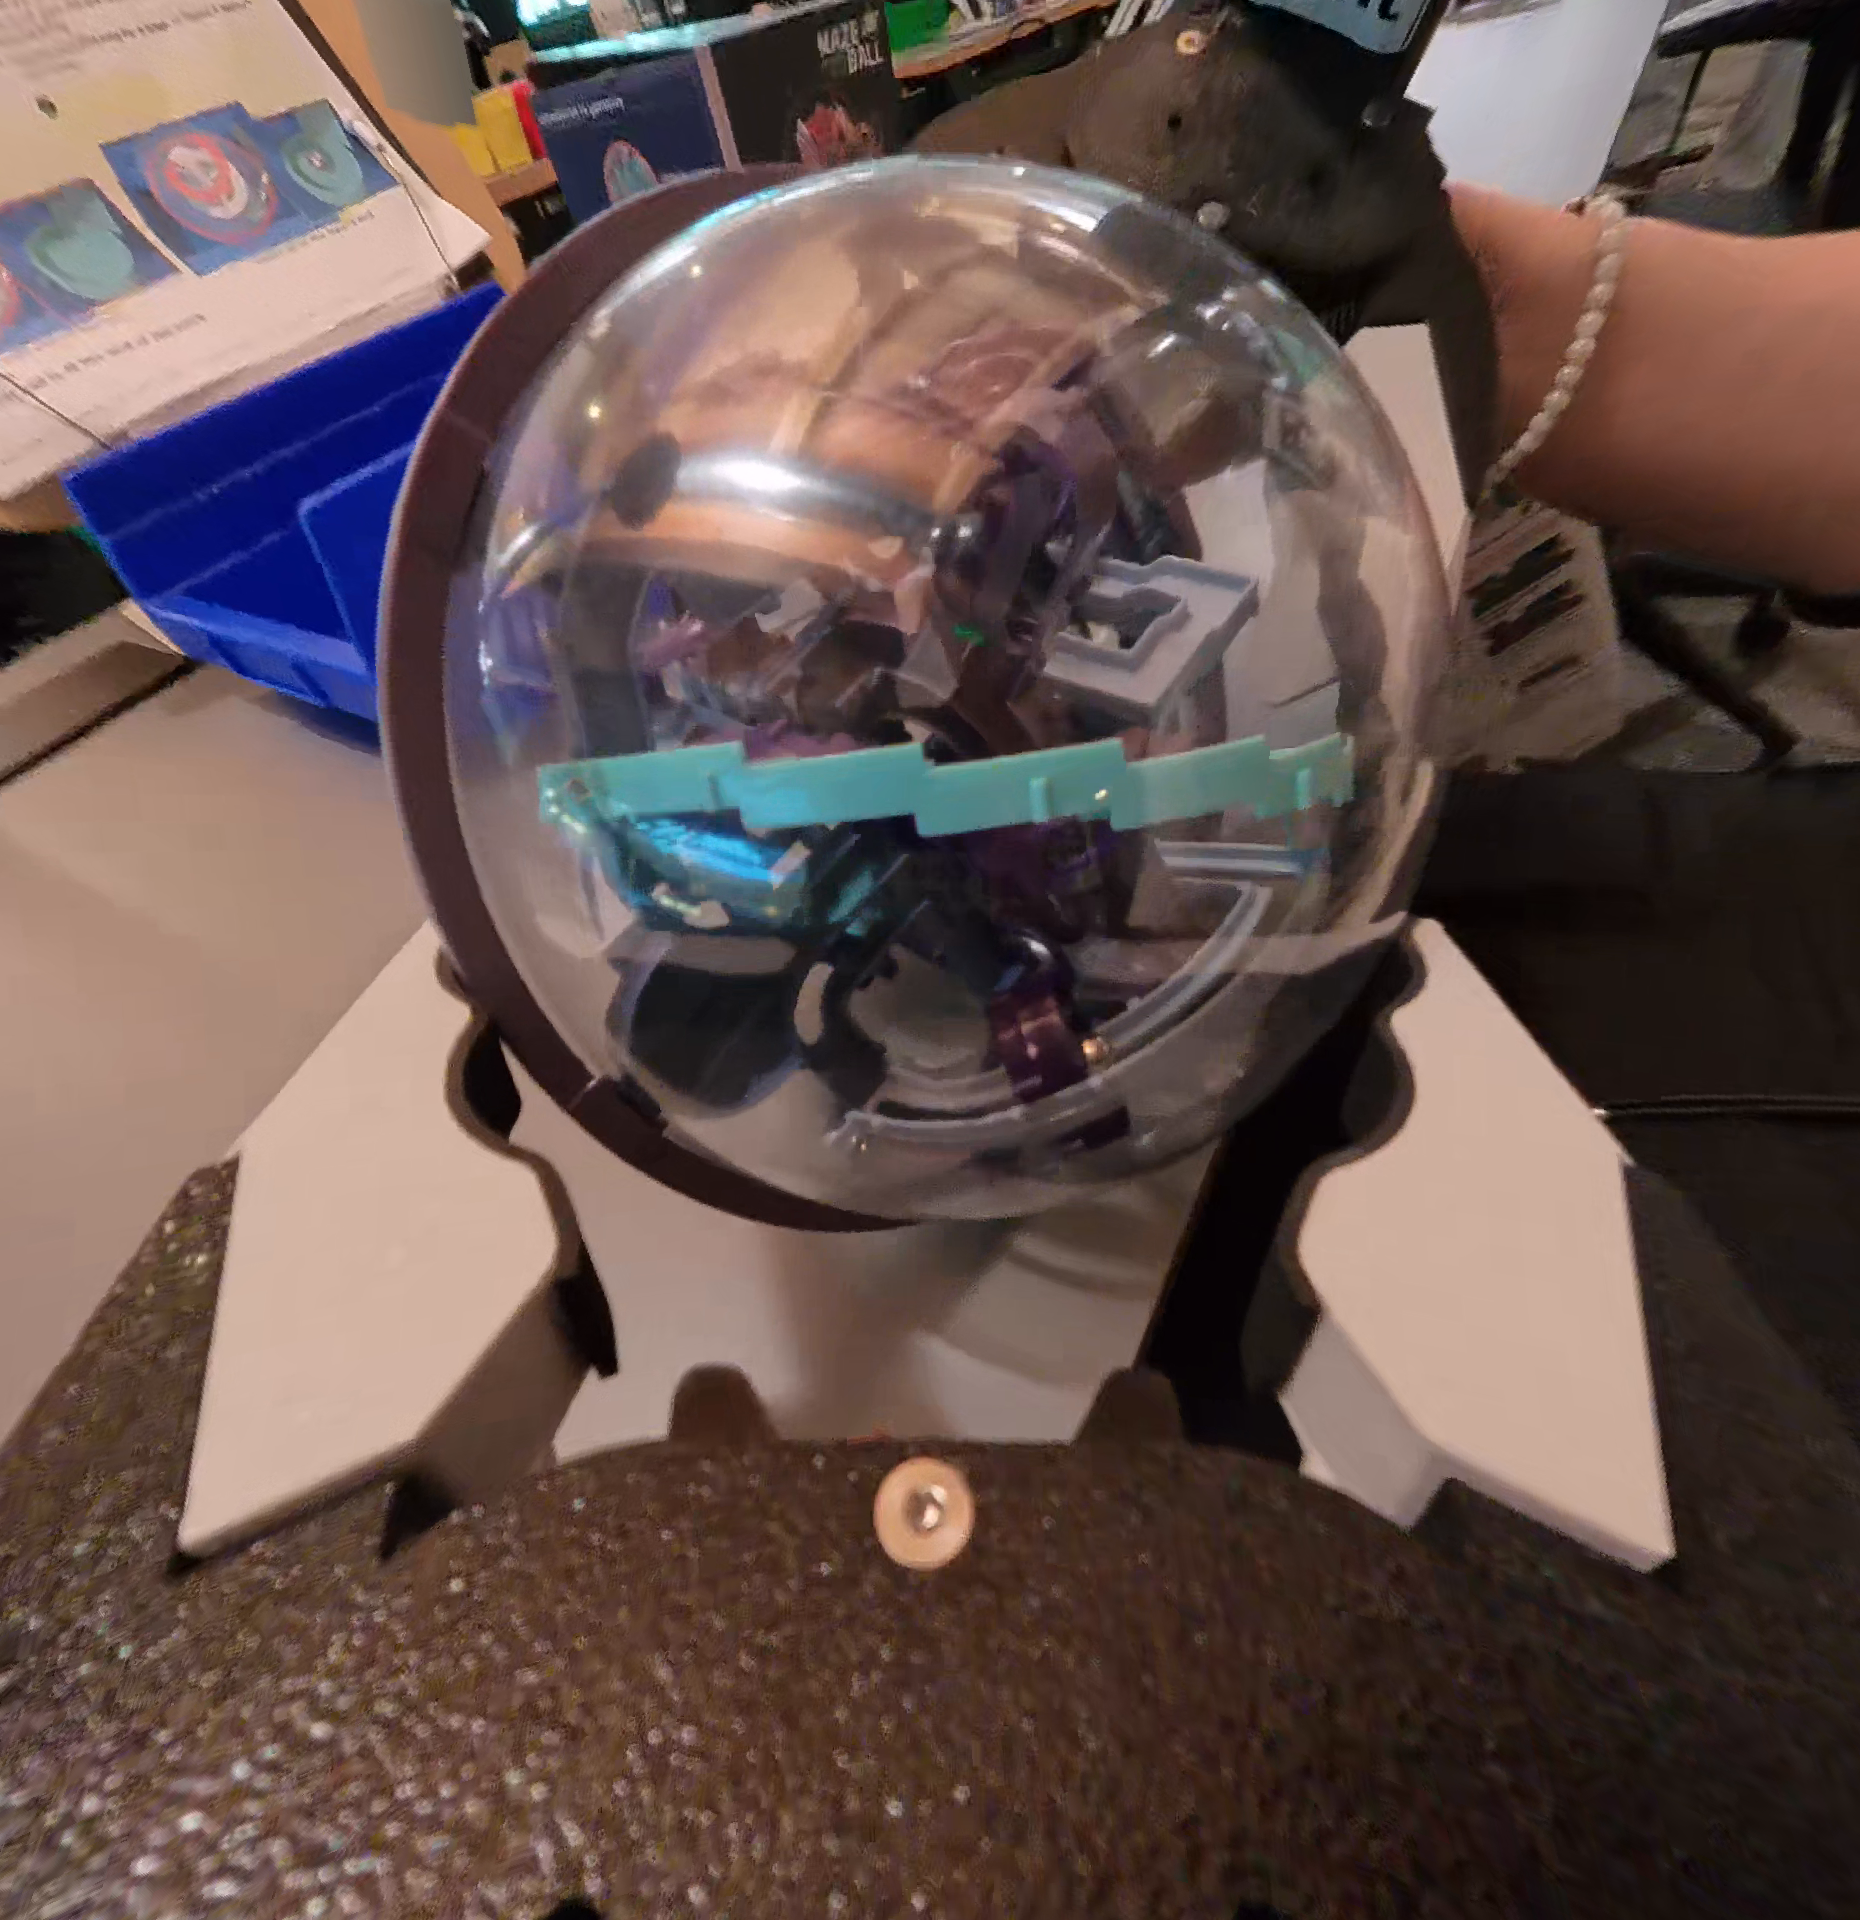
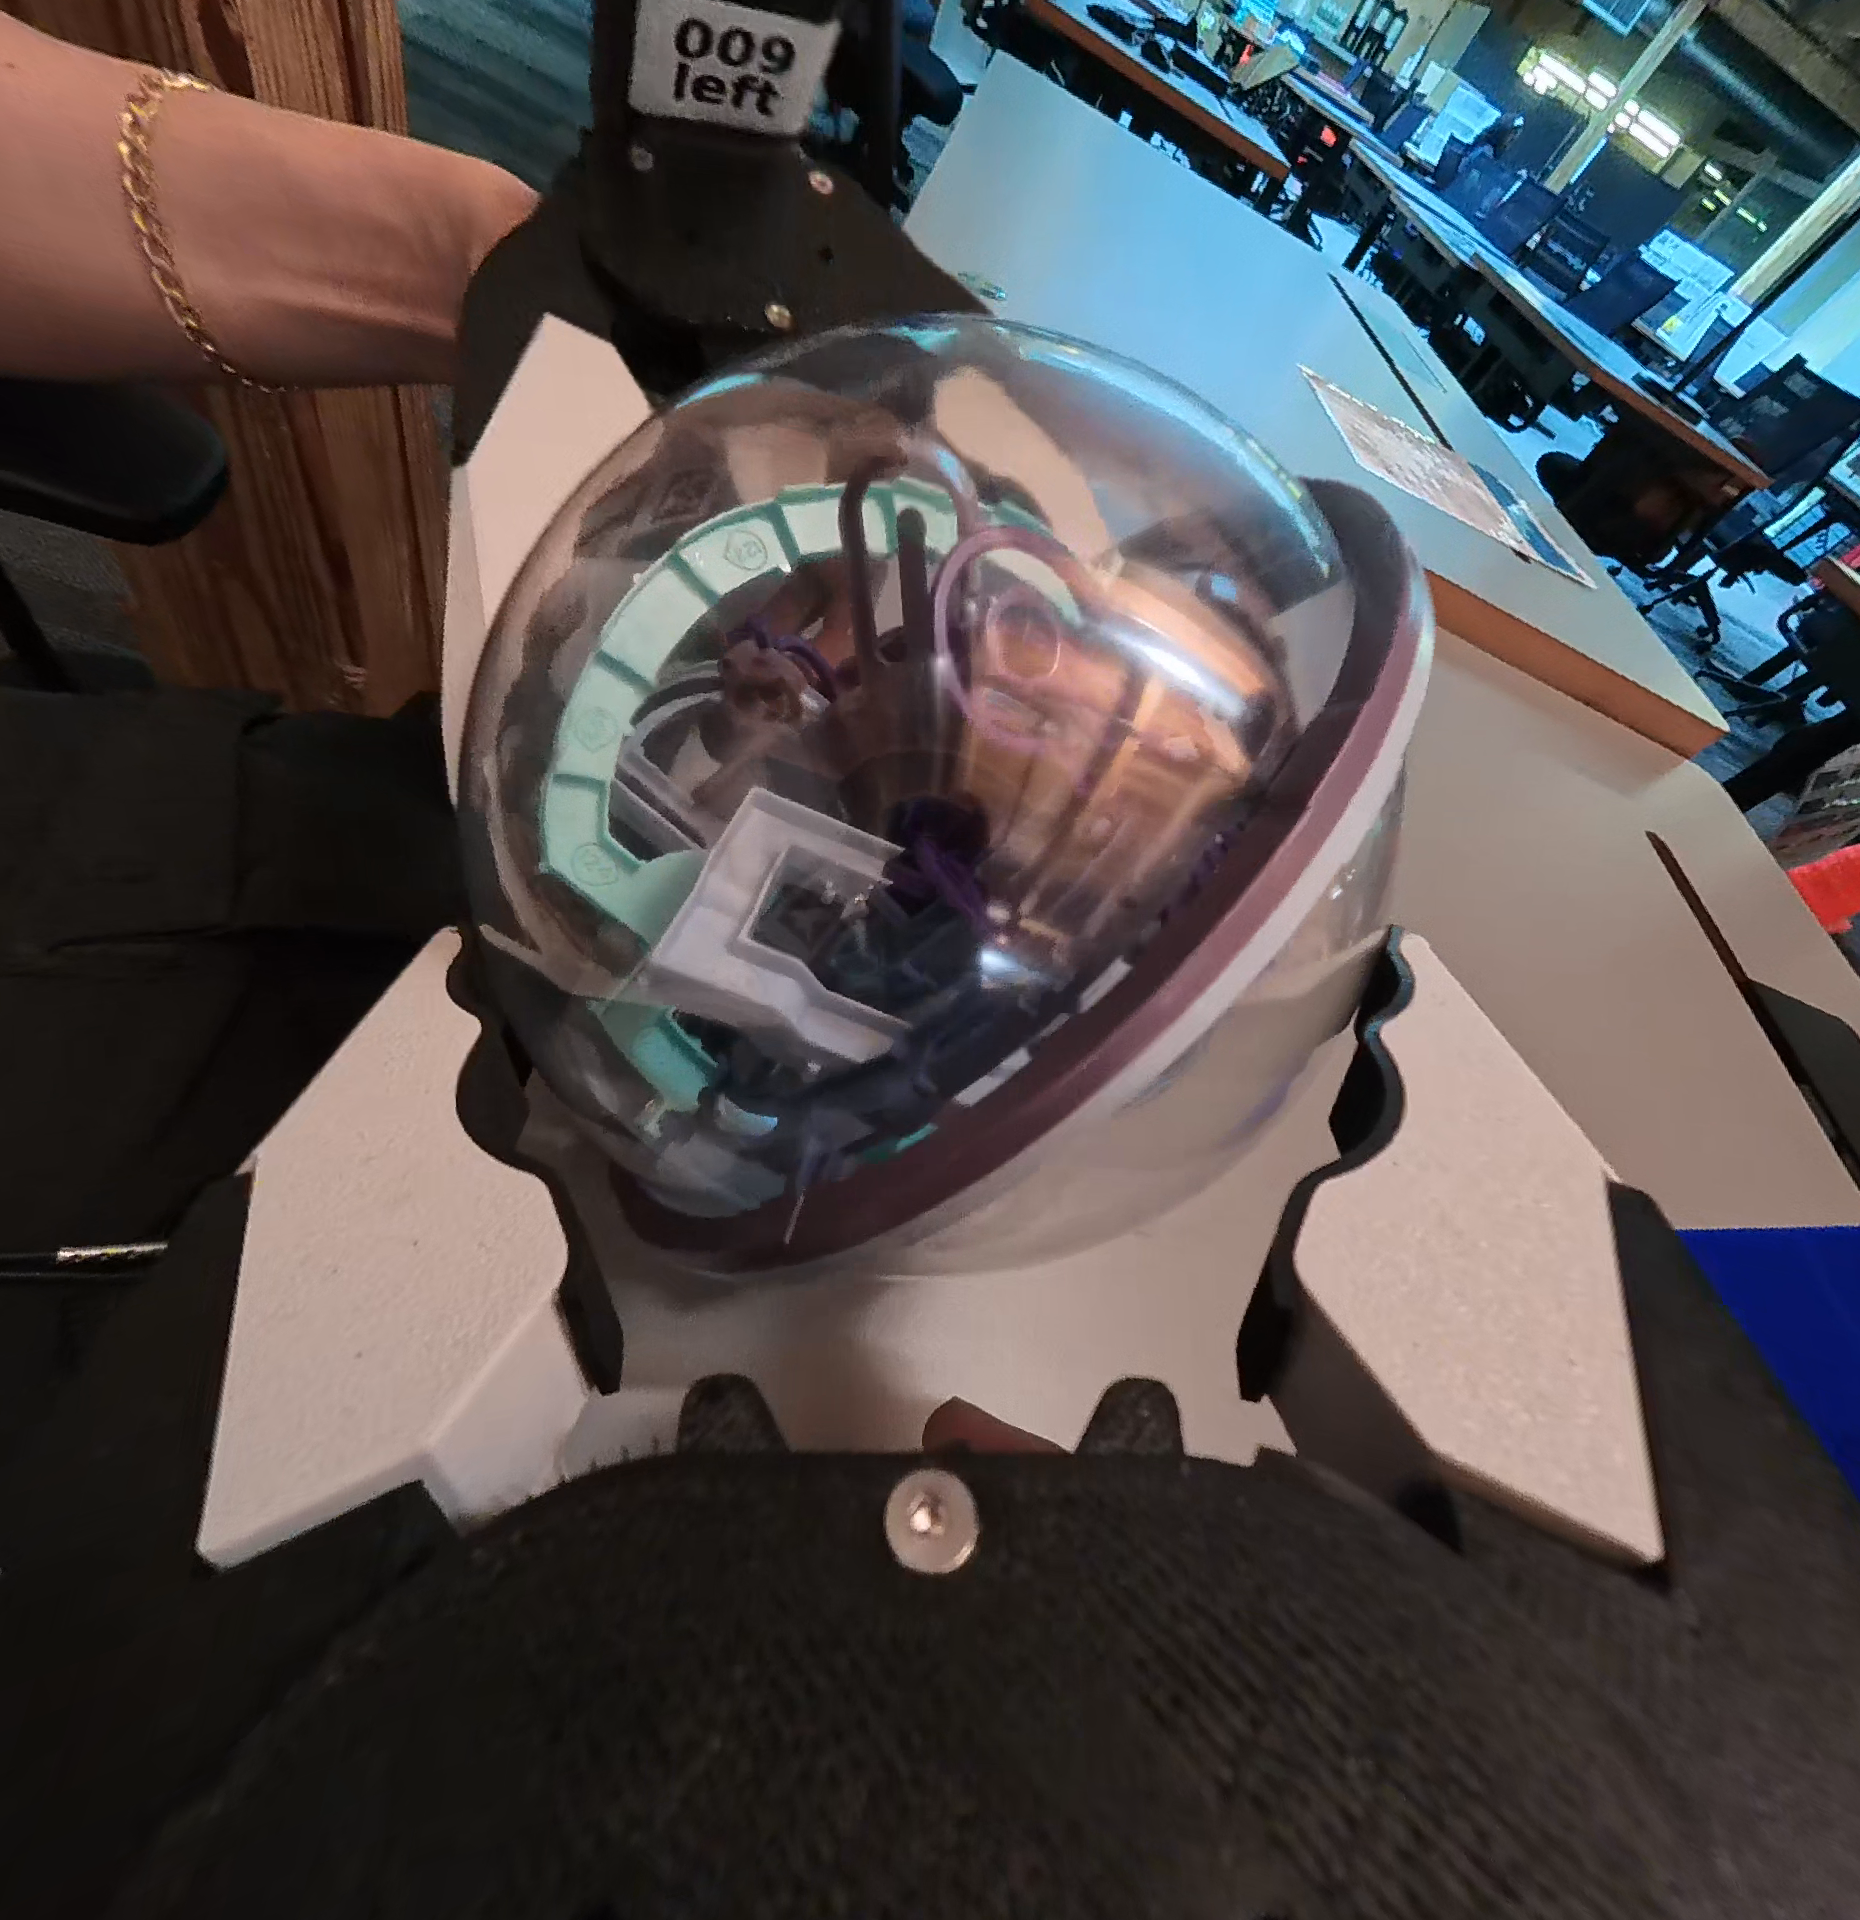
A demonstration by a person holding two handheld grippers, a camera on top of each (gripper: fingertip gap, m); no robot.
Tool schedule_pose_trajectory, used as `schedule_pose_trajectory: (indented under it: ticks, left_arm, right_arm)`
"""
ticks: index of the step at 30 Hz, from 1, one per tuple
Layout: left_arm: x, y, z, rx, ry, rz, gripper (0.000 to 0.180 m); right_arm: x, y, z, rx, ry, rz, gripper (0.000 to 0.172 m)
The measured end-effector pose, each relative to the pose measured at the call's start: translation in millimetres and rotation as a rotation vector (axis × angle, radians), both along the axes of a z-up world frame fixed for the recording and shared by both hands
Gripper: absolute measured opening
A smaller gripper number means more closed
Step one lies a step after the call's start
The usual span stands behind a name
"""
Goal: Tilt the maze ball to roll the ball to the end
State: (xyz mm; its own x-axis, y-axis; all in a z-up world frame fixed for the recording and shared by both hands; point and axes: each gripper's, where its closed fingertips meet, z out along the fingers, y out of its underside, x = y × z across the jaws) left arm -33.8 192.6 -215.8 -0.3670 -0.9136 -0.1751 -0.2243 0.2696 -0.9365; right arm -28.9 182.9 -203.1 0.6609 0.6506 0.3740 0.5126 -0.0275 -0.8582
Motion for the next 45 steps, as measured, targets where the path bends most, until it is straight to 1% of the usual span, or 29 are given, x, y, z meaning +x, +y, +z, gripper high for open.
schedule_pose_trajectory:
  ticks: [1,6,8,10,14,17,20,25,29,33,36,39,43,45]
  left_arm:
    - [1.2,0.3,2.0,0.021,-0.019,0.006,0.157]
    - [3.8,-1.1,11.1,0.110,-0.128,0.006,0.157]
    - [4.0,-0.9,12.5,0.141,-0.149,0.006,0.157]
    - [3.9,-0.4,12.5,0.138,-0.156,0.003,0.157]
    - [1.6,-3.1,4.3,0.049,-0.064,-0.037,0.157]
    - [2.8,-5.7,1.9,0.014,-0.024,-0.062,0.157]
    - [5.7,-6.7,0.9,-0.030,0.002,-0.086,0.157]
    - [10.1,-5.5,-0.5,-0.090,0.040,-0.111,0.157]
    - [16.4,-0.4,8.1,-0.052,-0.050,-0.080,0.157]
    - [18.9,4.4,11.4,-0.001,-0.103,-0.046,0.157]
    - [18.8,5.8,14.3,0.047,-0.151,-0.028,0.157]
    - [17.1,5.0,11.5,0.007,-0.109,-0.059,0.157]
    - [17.7,1.0,2.4,-0.046,-0.008,-0.121,0.156]
    - [18.9,-2.4,-0.4,-0.076,0.031,-0.158,0.155]
  right_arm:
    - [1.9,0.2,-1.5,-0.002,-0.013,-0.007,0.156]
    - [4.0,-1.5,-0.5,-0.008,0.002,-0.010,0.153]
    - [2.9,-2.0,3.3,-0.003,0.026,-0.006,0.151]
    - [2.3,-1.7,4.2,-0.001,0.028,-0.008,0.151]
    - [-7.3,-4.8,15.3,0.069,0.057,0.029,0.154]
    - [-9.2,-5.0,16.0,0.089,0.014,0.030,0.158]
    - [-11.3,-5.5,19.8,0.151,-0.047,0.045,0.158]
    - [-6.7,-2.3,21.0,0.110,-0.008,0.026,0.158]
    - [3.0,3.5,14.2,0.056,-0.061,-0.023,0.158]
    - [2.3,9.7,20.6,0.045,0.016,-0.047,0.156]
    - [2.3,10.8,19.8,0.060,-0.001,-0.040,0.155]
    - [1.8,8.4,16.6,0.092,-0.046,-0.017,0.158]
    - [-1.9,2.2,23.0,0.158,-0.053,0.030,0.158]
    - [0.5,-1.9,21.8,0.152,-0.068,0.039,0.158]
